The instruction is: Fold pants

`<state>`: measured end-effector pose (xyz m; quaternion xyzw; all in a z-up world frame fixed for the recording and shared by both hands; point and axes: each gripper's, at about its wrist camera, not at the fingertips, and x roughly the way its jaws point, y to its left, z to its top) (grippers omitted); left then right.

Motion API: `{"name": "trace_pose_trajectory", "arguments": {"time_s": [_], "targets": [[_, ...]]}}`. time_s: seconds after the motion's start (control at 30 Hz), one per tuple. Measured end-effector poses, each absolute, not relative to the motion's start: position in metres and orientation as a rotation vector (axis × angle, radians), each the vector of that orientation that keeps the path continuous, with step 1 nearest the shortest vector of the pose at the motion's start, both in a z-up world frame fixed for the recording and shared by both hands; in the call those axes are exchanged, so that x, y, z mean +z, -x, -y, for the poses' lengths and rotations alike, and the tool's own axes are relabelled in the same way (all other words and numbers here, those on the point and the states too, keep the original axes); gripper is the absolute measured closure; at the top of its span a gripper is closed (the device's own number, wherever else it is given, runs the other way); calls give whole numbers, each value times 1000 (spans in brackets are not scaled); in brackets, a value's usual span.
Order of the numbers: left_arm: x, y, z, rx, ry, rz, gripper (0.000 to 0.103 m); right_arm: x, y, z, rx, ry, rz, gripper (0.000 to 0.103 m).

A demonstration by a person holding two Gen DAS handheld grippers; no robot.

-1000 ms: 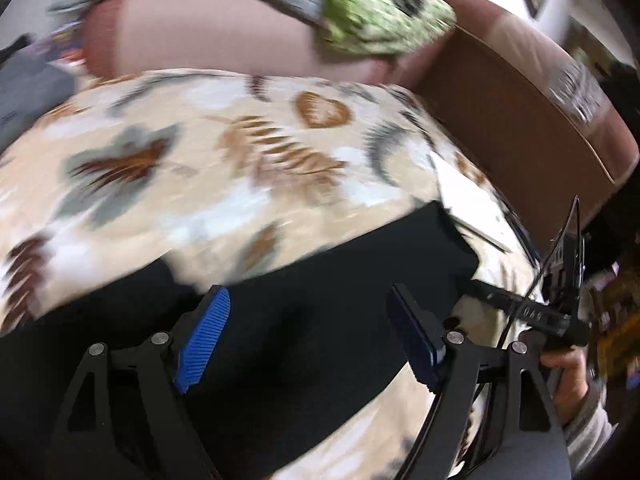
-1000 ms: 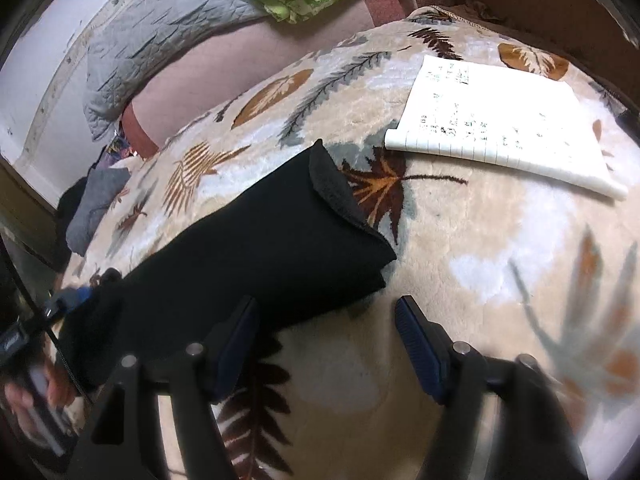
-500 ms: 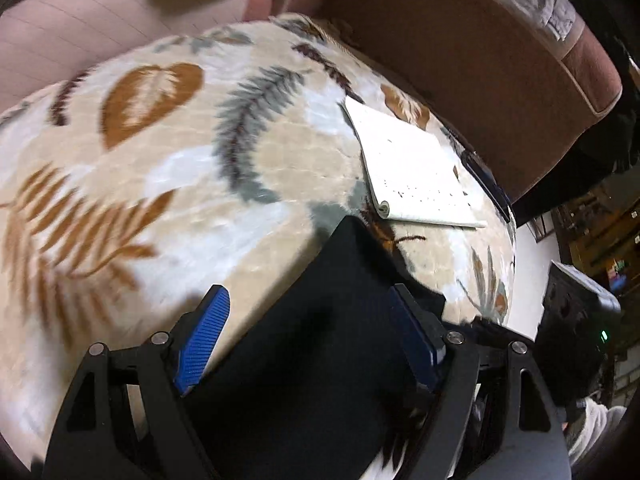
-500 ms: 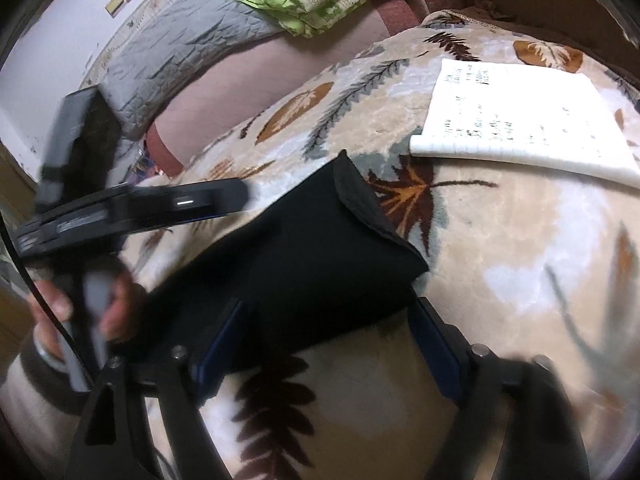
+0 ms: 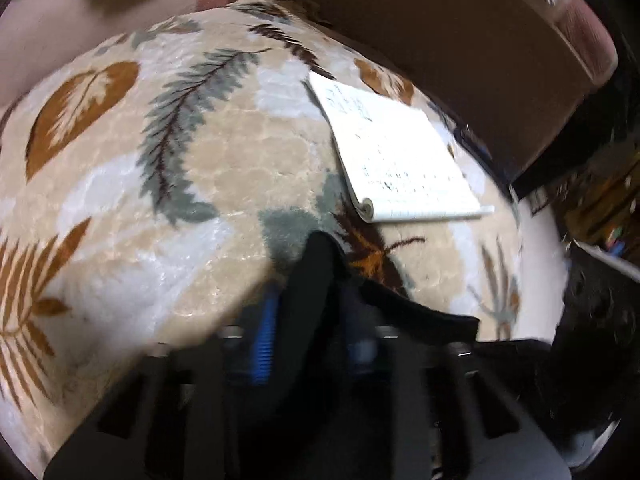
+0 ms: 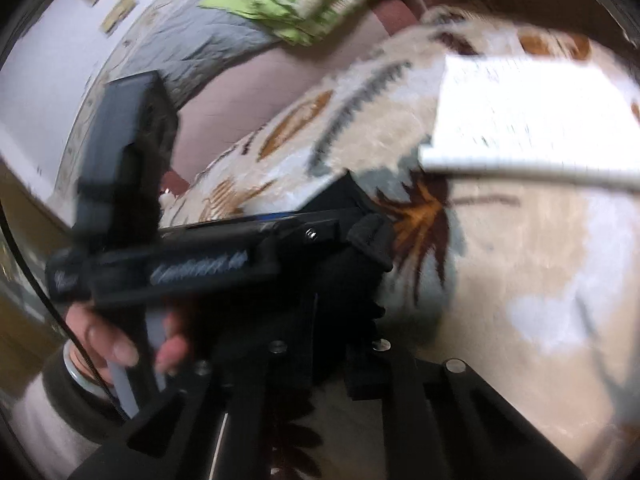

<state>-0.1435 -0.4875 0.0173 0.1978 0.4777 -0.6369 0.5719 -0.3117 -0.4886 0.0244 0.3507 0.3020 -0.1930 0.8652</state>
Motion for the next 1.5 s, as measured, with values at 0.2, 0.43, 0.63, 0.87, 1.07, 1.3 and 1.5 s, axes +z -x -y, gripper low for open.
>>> {"name": "trace_pose_trajectory", "arguments": {"time_s": [0.2,0.43,0.63,0.87,1.07,1.3,1.5], "targets": [[55,132,457,-1498,-340,-1087,89,74,306,452,-335,-530,-572,95],[100,88,365,-1370,-192,-1020,89,116,274,384,-156,-352,-561,95],[80,38,250,-1129,-31,-1093,77,74,219,318,19,-331,-712,91],[61,33,160,-980,158,-1120,32,61,214,297,121,-392,-791,59],[60,64,170,-988,87,-1114,32,92,245,332,-28,-434,-704,48],[57,98,197,-964,55,-1117,32,52,222,337,-208,-410,-869,80],[38,114,209,-863,-26,-1130,32,73,234,357,-313,-466,-832,70]]}}
